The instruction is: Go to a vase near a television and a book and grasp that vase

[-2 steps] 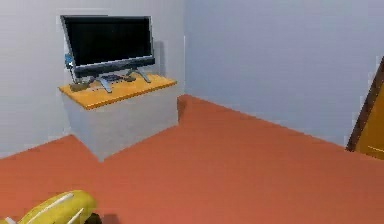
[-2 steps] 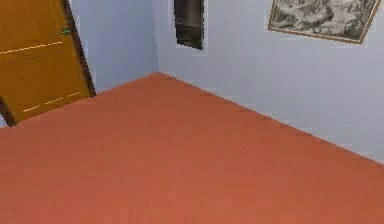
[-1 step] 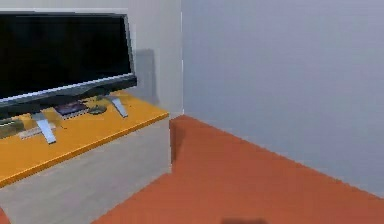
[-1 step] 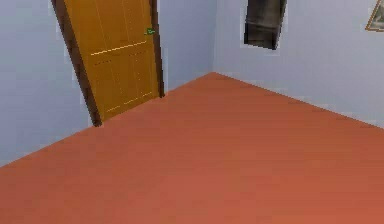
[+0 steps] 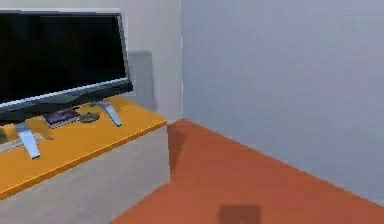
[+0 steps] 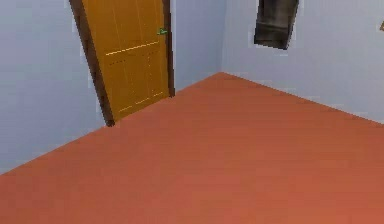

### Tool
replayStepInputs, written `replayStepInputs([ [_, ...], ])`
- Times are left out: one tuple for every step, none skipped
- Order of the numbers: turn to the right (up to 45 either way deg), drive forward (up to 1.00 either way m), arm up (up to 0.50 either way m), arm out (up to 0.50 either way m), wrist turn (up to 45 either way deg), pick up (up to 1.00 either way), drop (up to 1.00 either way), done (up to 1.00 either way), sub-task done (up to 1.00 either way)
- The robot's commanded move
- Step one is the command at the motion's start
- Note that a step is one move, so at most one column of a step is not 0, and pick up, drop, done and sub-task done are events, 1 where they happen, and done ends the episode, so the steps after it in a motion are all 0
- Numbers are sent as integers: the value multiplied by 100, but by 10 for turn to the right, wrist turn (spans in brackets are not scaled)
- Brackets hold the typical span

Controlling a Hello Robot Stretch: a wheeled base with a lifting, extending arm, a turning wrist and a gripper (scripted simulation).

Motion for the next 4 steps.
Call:
replayStepInputs([
  [-420,0,0,0,0,0,0,0,0],
  [0,50,0,0,0,0,0,0,0],
  [-420,0,0,0,0,0,0,0,0],
  [0,75,0,0,0,0,0,0,0],
])
